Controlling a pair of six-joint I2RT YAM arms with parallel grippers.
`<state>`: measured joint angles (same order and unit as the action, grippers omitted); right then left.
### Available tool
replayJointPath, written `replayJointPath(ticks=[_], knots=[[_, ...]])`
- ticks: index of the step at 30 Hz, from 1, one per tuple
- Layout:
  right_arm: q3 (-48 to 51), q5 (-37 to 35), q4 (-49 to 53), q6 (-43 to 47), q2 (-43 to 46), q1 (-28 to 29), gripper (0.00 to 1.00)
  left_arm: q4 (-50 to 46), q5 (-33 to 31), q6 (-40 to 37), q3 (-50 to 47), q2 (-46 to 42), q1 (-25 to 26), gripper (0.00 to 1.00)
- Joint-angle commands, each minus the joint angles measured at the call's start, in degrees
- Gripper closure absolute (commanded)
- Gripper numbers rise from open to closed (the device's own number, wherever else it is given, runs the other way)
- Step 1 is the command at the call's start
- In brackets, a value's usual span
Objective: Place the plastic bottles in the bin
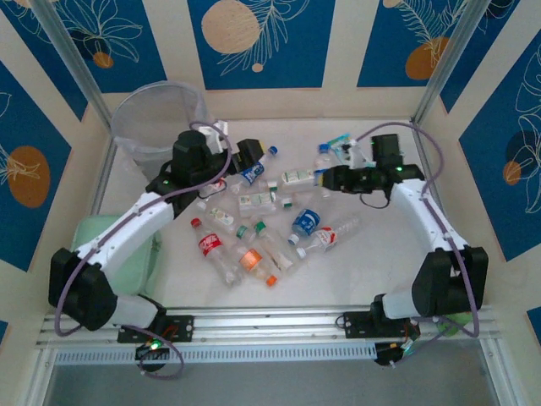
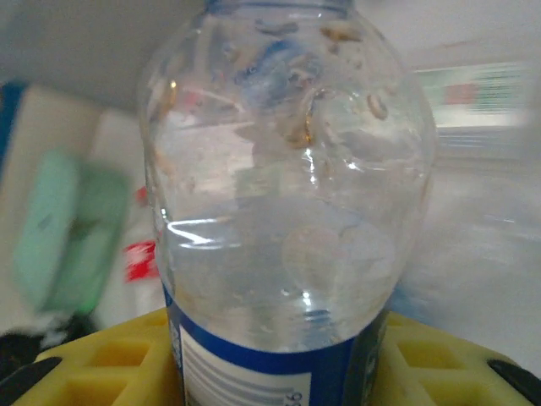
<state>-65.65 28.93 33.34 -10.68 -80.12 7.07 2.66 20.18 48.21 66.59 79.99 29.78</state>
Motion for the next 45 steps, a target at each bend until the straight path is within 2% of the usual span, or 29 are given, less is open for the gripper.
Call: replayJointPath(ticks=[1, 7, 12, 16, 20, 23, 26, 28, 30, 33, 35, 37, 40, 42, 45], knots=[[-2.23, 14.66, -4.56, 2.03, -2.37, 4.57, 0.59, 4.87, 4.54, 1.33, 3.76, 2.67, 2.87, 0.02], [-1.77, 16.68, -11.63, -0.47, -3.63, 9.77, 0.59, 4.61, 4.63, 1.97, 4.27, 6.54, 5.14, 0.13], [-1.35, 16.44, -14.84, -1.8, -4.0, 10.8, 0.58, 3.03, 6.52, 1.71, 6.23, 9.7, 6.9, 0.14], [-0.8, 15.87, -16.48, -2.17, -3.64, 11.04, 0.59, 3.71, 5.63, 2.54, 6.06, 10.8, 7.18, 0.29], [-1.06, 14.2, -15.08, -1.38, -4.08, 11.04, 0.58, 4.73, 5.48, 3.3, 6.73, 11.18, 7.22, 0.48], [-1.3, 12.8, -14.17, -0.78, -3.91, 10.96, 0.49, 3.61, 5.64, 2.6, 8.25, 11.64, 7.1, 0.59], [-2.33, 12.48, -12.07, -0.26, -3.85, 9.87, 0.31, 0.76, 5.9, 0.75, 11.63, 12.39, 6.72, 0.62], [-3.14, 12.32, -10.13, 0.15, -3.5, 8.67, 0.16, -0.6, 6.64, -0.48, 14.55, 12.82, 5.9, 0.63], [-3.52, 12.36, -7.76, 0.94, -2.27, 6.94, 0.0, -2.71, 7.22, -2.03, 18.35, 13.26, 4.38, 0.64], [-2.92, 11.88, -4.19, 0.64, 0.54, 3.24, 0.01, -6.96, 7.31, -5.68, 24.81, 13.42, 1.07, 0.65], [-2.47, 9.48, -1.37, -2.77, 2.13, 0.04, 0.01, -10.48, 7.02, -8.36, 29.81, 13.38, -1.68, 0.67], [-3.5, 2.92, 5.21, -7.11, 2.21, -3.54, 0.01, -14.48, 6.31, -11.33, 34.53, 13.33, -5.06, 0.68], [-6.69, -13.25, 19.58, -10.59, 1.04, -6.59, 0.01, -22.36, 1.55, -15.6, 40.7, 12.53, -11.02, 0.7], [-6.63, -17.76, 24.29, -12.08, 1.51, -7.54, 0.01, -24.35, -1.64, -16.73, 41.53, 11.25, -15.84, 0.74], [-3.43, -21.4, 24.48, -16.92, 4.5, -7.73, 0.01, -26.51, -3.14, -17.91, 41.63, 10.78, -22.77, 0.81]])
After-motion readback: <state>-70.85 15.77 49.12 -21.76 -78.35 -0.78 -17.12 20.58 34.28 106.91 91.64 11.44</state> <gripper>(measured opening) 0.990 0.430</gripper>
